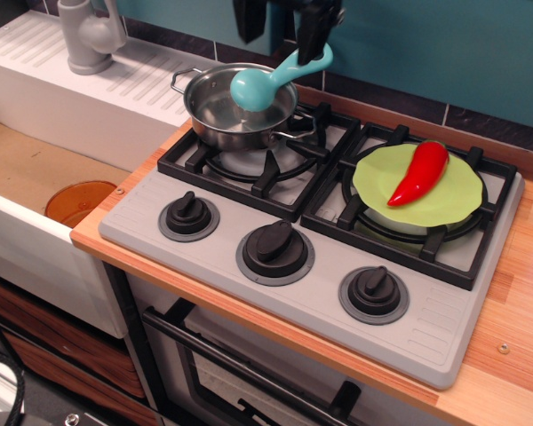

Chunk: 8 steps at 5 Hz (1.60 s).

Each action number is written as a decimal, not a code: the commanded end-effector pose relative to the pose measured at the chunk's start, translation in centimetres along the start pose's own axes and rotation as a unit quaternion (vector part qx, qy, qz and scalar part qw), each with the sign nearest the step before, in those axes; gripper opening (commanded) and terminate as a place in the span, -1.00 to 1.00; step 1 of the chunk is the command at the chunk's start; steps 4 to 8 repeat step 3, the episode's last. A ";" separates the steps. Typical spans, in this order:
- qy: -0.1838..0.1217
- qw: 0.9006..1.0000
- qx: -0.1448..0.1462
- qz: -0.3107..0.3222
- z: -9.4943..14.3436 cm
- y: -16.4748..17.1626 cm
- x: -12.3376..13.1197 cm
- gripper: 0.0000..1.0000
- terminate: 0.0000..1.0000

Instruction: Put redpepper on plate and brush in pot or pan on stove

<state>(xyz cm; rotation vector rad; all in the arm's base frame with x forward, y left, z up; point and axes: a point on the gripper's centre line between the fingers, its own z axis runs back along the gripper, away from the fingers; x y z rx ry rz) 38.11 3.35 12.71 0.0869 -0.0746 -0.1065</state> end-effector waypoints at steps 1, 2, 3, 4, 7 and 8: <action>-0.044 0.999 0.009 0.023 3.8 -5.1 -1.2 1.00 -1.00; -0.045 0.998 -0.001 0.036 3.9 -7.4 -1.9 1.00 -1.00; -0.048 0.998 -0.013 0.027 3.3 -8.7 -1.6 1.00 1.00; -0.048 0.998 -0.013 0.027 3.3 -8.7 -1.6 1.00 1.00; -0.048 0.998 -0.013 0.027 3.3 -8.7 -1.6 1.00 1.00; -0.048 0.998 -0.013 0.027 3.3 -8.7 -1.6 1.00 1.00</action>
